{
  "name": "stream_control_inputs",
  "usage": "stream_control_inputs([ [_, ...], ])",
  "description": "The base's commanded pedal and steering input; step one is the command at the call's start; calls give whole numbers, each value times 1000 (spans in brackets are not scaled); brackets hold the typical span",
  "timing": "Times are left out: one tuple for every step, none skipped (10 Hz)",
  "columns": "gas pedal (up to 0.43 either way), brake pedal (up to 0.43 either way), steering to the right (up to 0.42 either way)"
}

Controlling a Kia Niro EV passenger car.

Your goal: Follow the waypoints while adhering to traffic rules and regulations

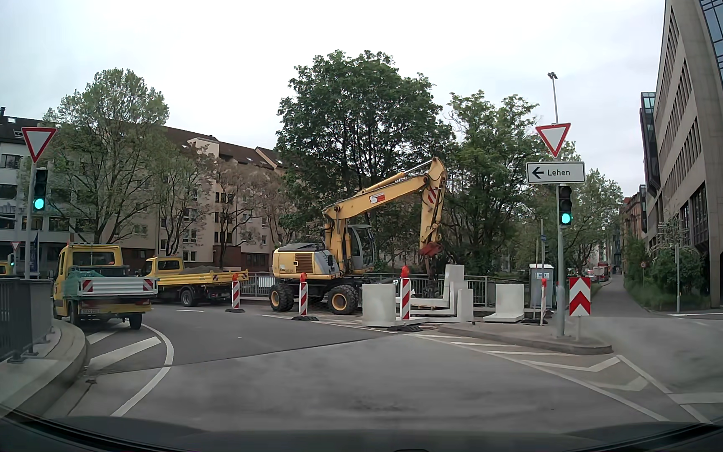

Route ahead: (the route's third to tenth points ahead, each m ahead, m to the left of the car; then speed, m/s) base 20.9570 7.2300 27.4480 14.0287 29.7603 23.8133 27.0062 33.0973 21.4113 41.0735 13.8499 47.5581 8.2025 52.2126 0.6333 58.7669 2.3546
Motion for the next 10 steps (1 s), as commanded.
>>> stream_control_inputs([
  [398, 0, -1],
  [398, 0, -2],
  [390, 0, -10],
  [390, 0, -22],
  [390, 0, -32],
  [339, 0, -38],
  [311, 0, -48],
  [287, 0, -54],
  [280, 0, -62],
  [280, 0, -79],
])
